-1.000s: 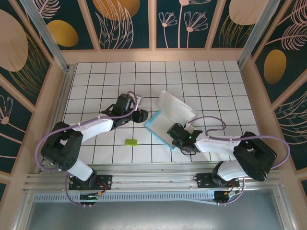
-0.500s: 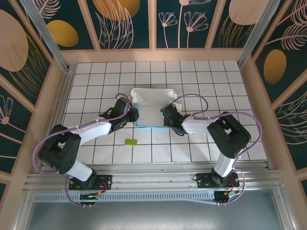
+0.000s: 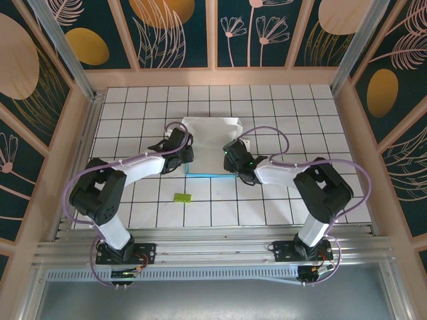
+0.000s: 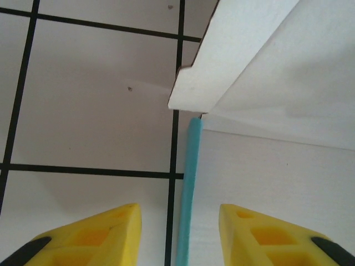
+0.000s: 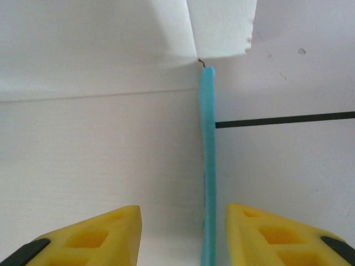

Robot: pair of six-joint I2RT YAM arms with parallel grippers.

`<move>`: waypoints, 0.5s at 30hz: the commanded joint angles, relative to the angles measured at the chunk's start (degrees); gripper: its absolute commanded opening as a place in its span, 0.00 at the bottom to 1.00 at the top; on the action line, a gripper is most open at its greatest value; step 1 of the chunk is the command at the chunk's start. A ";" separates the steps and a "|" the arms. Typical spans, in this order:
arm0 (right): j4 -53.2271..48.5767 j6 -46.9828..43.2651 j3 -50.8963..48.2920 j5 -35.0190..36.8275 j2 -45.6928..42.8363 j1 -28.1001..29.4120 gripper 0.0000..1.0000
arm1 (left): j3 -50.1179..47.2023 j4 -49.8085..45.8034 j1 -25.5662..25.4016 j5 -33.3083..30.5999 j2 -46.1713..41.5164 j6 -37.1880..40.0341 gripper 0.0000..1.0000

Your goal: Fold the paper box

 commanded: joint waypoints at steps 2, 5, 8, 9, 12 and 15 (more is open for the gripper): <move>-2.57 2.47 -1.04 -1.80 -2.79 -0.29 0.47 | 2.27 -6.18 0.17 1.16 3.24 1.71 0.40; -2.83 2.21 -1.15 -2.24 -2.51 -0.29 0.48 | 2.27 -6.34 0.20 4.33 4.76 1.73 0.40; -2.83 2.08 -1.24 -2.34 -1.76 -0.49 0.48 | 2.80 -6.28 0.17 5.27 6.46 1.71 0.36; -2.83 2.12 -1.29 -2.34 -1.63 -0.47 0.48 | 2.89 -6.29 0.17 5.27 6.84 1.75 0.34; -2.50 2.08 -1.58 -2.25 -1.31 -0.73 0.48 | 3.12 -6.22 0.18 5.00 7.49 2.05 0.25; -1.64 2.19 -2.00 -2.63 -1.08 -1.25 0.48 | 3.32 -6.16 0.20 4.74 7.99 2.37 0.20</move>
